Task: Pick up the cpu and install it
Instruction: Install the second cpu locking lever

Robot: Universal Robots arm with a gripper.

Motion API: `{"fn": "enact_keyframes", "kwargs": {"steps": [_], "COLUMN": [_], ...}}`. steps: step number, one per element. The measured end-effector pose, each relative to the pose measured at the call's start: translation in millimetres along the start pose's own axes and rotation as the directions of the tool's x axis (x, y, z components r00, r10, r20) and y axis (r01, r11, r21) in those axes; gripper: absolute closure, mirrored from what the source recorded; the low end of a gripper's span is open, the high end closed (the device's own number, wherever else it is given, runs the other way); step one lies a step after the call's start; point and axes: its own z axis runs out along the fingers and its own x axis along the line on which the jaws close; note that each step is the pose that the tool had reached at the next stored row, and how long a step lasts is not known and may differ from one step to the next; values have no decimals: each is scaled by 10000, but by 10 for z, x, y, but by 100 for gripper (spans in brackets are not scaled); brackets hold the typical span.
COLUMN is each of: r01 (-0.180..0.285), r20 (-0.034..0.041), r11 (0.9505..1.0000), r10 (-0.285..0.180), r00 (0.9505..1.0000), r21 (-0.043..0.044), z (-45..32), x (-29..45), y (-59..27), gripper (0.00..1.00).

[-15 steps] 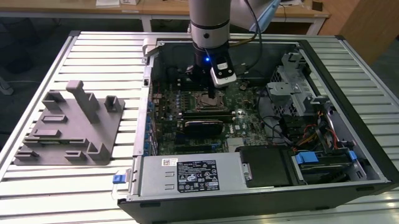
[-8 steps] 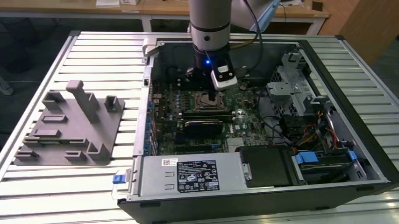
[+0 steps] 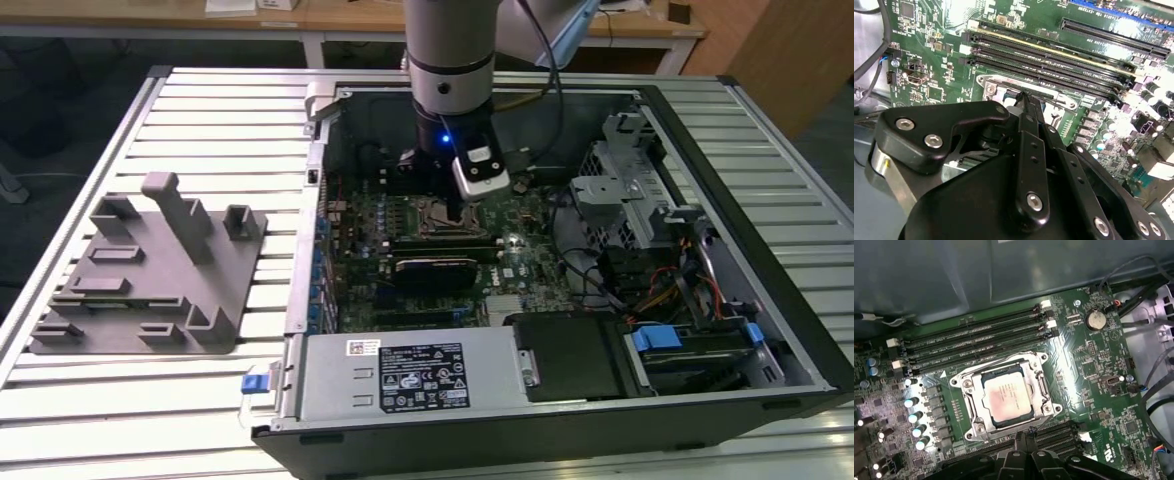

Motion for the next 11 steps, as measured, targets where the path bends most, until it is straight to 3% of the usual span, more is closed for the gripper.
{"fn": "enact_keyframes", "kwargs": {"steps": [6, 11], "r01": [580, 1150], "r20": [-29, -52], "r11": [9983, 9933], "r10": [-580, -1151], "r00": [9983, 9933], "r21": [-58, -122], "z": [16, 30], "x": [0, 1], "y": [-7, -10], "gripper": [89, 89]}}
